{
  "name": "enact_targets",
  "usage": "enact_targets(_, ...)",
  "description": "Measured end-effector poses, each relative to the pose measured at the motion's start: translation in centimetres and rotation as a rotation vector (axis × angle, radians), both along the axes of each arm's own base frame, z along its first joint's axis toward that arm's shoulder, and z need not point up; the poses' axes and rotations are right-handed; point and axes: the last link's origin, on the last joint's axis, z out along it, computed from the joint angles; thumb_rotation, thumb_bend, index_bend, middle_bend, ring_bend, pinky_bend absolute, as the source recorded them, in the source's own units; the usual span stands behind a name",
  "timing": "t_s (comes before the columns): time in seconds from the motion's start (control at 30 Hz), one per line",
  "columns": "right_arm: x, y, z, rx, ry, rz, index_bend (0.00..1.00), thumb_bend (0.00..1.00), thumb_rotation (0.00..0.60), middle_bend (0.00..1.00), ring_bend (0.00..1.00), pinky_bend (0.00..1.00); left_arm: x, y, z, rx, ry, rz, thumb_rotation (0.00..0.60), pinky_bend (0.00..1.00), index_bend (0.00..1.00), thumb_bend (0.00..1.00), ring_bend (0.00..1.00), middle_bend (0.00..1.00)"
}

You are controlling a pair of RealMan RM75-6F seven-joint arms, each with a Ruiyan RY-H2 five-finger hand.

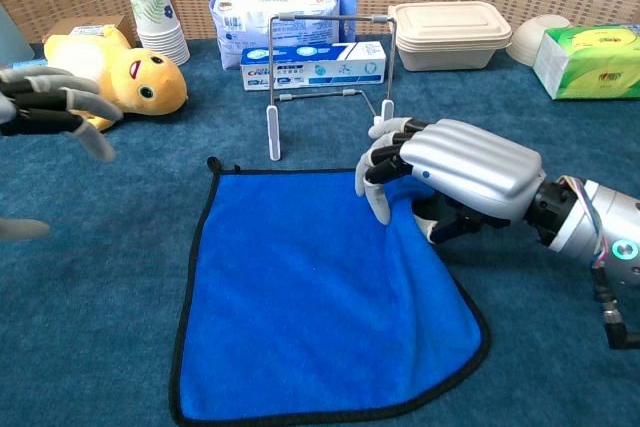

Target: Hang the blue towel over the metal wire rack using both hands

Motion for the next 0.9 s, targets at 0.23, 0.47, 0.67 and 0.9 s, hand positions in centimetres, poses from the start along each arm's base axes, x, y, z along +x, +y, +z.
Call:
enact_targets(0.23, 0.0, 0.2, 0.0, 0.005, 0.002, -0.01, 0.72, 0.47, 0.6, 0.39, 0.27, 0.15, 1.0, 1.3, -3.4, -0.07, -0.008, -0.06, 0.6, 0.06, 0.31, 0.26, 0.06, 0.13)
enact_targets(0.47, -0.2, 0.3, -0.1, 0.008, 0.001, -0.02, 0.72, 0.47, 0.6, 0.39, 0.27, 0.16, 1.5, 2.0, -5.7, -0.103, -0.011, -0.095, 0.6, 0.04, 0.3, 0.26, 0.01, 0.08)
enact_targets(0.67, -0.3, 0.4, 0.0, 0.007, 0.001, -0.025, 0.72, 0.47, 0.6, 0.39, 0.27, 0.16, 1.8, 2.3, -7.0, -0.118, 0.002, -0.125, 0.6, 0.02, 0.28, 0.26, 0.0, 0.06)
enact_targets(0.9, -0.4, 0.4, -0.1, 0.009, -0.002, -0.032, 0.72, 0.47, 0.6, 0.39, 0.27, 0.16, 2.2, 2.6, -8.2, -0.125, 0.003, -0.134, 0.6, 0.01, 0.27, 0.26, 0.0, 0.05)
